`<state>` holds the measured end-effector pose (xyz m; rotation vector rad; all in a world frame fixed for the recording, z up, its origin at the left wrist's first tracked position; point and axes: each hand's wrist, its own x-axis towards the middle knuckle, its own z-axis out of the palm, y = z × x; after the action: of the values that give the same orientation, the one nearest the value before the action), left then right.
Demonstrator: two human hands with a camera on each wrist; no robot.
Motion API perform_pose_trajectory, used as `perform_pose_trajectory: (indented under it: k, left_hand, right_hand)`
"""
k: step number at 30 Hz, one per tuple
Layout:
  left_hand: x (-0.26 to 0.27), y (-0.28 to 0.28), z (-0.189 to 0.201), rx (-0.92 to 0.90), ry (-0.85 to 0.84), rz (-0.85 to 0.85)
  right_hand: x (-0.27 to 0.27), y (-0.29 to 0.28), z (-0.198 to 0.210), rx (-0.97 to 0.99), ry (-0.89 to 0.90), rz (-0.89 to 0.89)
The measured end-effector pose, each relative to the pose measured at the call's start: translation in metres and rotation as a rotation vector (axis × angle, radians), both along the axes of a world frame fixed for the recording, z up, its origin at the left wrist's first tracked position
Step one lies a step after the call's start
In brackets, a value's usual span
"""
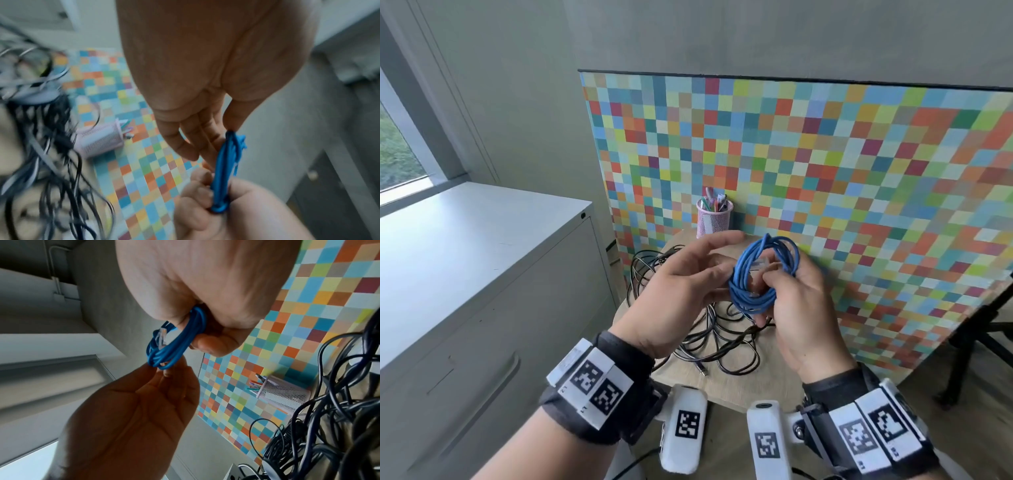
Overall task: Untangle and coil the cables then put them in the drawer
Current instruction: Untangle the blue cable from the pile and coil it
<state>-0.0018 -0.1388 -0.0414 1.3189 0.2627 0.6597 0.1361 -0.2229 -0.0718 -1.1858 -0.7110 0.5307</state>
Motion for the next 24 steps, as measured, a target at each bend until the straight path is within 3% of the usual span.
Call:
perform_pose_trajectory:
  k: [2, 6, 8, 16, 20, 24]
  left_hand:
    - [0.001, 0.000, 0.002, 0.023, -0.002, 0.072]
    - [0.001, 0.000, 0.009, 0.297, 0.078, 0.171]
    - [0.001, 0.002, 0.011, 0.334, 0.099, 0.206]
    - [-0.002, 0.001, -0.002, 0.230, 0.118, 0.256]
    - [0.003, 0.006, -0.008, 0.172, 0.041, 0.433]
    - [0.006, 0.006, -0.006, 0.031, 0.068, 0.419]
  right_hand:
    - [0.002, 0.001, -0.001, -0.033, -0.032, -0.018]
    - [-0.001, 0.000, -0.002, -0.070, -0.077, -0.043]
    - [-0.003, 0.000, -0.003, -0.060, -0.047, -0.027]
    - [-0.002, 0.001, 0.002, -0.019, 0.095, 0.019]
    - [-0.004, 0.001, 0.004, 0.004, 0.057, 0.057]
    - [-0.003, -0.002, 0.006, 0.000, -0.091, 0.123]
